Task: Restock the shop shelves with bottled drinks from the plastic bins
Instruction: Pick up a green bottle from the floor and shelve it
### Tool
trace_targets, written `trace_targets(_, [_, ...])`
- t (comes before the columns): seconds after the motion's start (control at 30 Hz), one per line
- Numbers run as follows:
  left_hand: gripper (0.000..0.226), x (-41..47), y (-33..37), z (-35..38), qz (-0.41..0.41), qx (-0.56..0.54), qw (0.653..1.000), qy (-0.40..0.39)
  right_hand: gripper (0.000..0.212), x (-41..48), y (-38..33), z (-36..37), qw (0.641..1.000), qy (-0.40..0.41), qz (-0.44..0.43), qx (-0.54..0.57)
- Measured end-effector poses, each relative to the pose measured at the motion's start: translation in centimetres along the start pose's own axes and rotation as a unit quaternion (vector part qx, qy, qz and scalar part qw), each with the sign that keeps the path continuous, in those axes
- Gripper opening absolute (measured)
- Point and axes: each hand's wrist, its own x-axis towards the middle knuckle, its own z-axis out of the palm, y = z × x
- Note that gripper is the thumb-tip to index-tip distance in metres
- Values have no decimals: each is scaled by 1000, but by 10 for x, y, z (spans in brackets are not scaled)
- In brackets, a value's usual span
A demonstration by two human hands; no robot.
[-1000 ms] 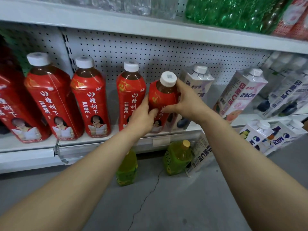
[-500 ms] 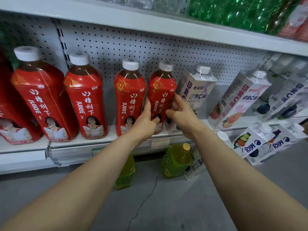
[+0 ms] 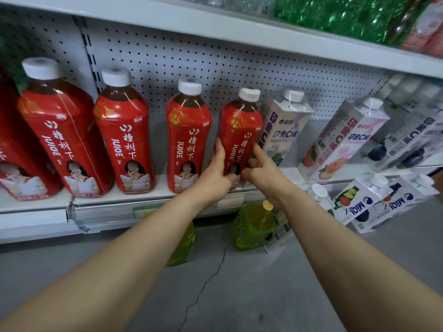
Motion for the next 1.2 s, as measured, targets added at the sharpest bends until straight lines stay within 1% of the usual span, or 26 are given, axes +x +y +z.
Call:
trace_targets(0.1, [100, 2, -5, -2, 4, -7, 1000, -3, 90, 2, 0, 1, 1000, -16, 3, -6])
trace_targets(0.23, [100, 0, -6, -10, 8, -13, 999, -28, 93, 2, 1, 3, 1000, -22, 3, -3])
trace_targets(0.3, [99, -3, -9, -16, 9, -4, 999, -34, 90, -2, 1, 5, 1000, -28, 6, -1])
trace_targets(0.37, [96, -3, -15, -22, 5, 39, 999, -27, 81, -7, 3, 6, 999, -36, 15, -7])
trace_targets(0.43, [81, -15, -15, -30, 2, 100, 995, -9, 66, -14, 2, 10, 998, -48, 33, -37])
trace_targets(0.5, [62, -30, -18, -42, 10, 148, 989, 8, 57, -17, 5, 14, 993, -49, 61, -83])
trace_targets(0.57, [52, -47, -27, -56, 15, 163, 986, 23, 57, -20, 9, 23, 985, -50, 88, -140])
trace_targets(0.63, [48, -64, -37, -67, 9, 170, 984, 44, 60, -23, 12, 36, 972, -72, 90, -204])
trace_targets(0.7, [51, -75, -53, -73, -8, 161, 986, 53, 65, -28, 12, 50, 957, -115, 82, -253])
trace_targets(0.77, [59, -85, -68, -74, -39, 131, 990, 45, 74, -31, 13, 64, 941, -156, 86, -287])
trace_targets(0.87, [70, -93, -88, -70, -64, 106, 991, 52, 86, -32, 27, 82, 921, -191, 85, -329])
trace_targets(0.97, [73, -94, -97, -64, -46, 94, 992, 70, 92, -30, 48, 93, 926, -195, 99, -309])
trace_targets(1.2, [90, -102, -119, -55, -17, 188, 979, 83, 109, -21, 83, 116, 951, -205, 88, -216])
